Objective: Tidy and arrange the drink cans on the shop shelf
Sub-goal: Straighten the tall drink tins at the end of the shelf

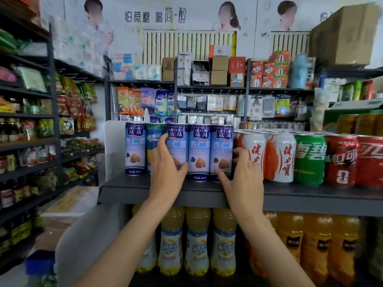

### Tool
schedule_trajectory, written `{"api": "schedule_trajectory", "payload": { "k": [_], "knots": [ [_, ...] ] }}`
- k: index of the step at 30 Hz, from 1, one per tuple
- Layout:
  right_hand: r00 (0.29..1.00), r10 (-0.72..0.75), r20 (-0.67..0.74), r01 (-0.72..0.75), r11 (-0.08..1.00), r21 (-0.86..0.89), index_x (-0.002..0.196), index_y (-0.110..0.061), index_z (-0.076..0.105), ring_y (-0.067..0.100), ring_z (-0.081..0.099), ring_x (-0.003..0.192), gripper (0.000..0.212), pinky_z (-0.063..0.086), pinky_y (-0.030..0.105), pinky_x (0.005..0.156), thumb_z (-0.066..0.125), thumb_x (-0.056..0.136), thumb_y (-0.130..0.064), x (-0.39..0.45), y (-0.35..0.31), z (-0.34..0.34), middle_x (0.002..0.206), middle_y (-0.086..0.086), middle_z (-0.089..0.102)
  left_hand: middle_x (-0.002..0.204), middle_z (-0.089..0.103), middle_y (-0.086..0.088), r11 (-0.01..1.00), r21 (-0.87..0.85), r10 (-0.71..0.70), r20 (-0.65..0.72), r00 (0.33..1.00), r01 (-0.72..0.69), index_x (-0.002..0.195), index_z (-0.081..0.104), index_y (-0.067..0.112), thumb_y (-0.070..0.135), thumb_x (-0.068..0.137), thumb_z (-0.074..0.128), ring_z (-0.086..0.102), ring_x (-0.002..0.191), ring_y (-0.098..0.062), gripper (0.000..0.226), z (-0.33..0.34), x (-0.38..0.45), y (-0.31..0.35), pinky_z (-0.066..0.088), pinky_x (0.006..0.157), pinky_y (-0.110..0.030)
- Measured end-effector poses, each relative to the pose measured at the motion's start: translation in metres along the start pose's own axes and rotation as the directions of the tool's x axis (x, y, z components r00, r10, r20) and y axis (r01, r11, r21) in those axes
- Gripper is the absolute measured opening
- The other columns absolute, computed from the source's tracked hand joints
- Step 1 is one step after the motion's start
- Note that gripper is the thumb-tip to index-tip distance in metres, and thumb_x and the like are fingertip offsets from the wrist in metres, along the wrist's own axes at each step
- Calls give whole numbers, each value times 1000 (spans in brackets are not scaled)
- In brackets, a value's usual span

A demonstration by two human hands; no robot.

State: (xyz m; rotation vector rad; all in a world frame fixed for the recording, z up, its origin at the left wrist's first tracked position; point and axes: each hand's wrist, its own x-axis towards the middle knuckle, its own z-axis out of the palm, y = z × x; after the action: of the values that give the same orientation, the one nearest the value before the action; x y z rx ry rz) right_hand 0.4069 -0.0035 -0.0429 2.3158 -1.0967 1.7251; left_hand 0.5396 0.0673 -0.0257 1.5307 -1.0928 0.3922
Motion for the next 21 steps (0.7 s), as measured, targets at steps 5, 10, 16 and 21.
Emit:
{"api": "schedule_trajectory", "payload": {
  "k": [5,10,16,21],
  "knots": [
    [998,60,20,-57,994,-93,117,-15,42,26,60,92,46,47,38,78,64,83,-37,1,-3,4,98,5,63,83,36,18,999,19,-45,16,999,45,143,12,29,8,81,67,51,68,-8,85,2,1,-2,32,52,-17],
    [995,87,53,-78,987,-141,112,-15,41,24,56,99,40,42,36,85,60,86,-39,2,-1,2,106,4,56,85,35,19,999,13,-50,21,999,49,142,12,30,9,82,66,53,70,-9,83,3,0,0,36,58,-19],
    [987,109,116,-82,973,-216,108,-13,43,26,53,100,37,39,37,85,59,87,-39,5,-7,-5,108,6,52,97,43,9,998,44,-49,45,998,47,142,12,30,17,83,67,52,74,-7,82,2,-1,4,37,58,-15],
    [999,1,38,1,998,-58,99,-12,55,27,50,95,24,37,39,81,64,83,-28,17,-23,-20,101,7,51,133,38,-2,989,116,103,-80,991,-94,140,21,25,22,84,64,39,122,-16,70,-26,22,11,32,96,-26]
  ]
}}
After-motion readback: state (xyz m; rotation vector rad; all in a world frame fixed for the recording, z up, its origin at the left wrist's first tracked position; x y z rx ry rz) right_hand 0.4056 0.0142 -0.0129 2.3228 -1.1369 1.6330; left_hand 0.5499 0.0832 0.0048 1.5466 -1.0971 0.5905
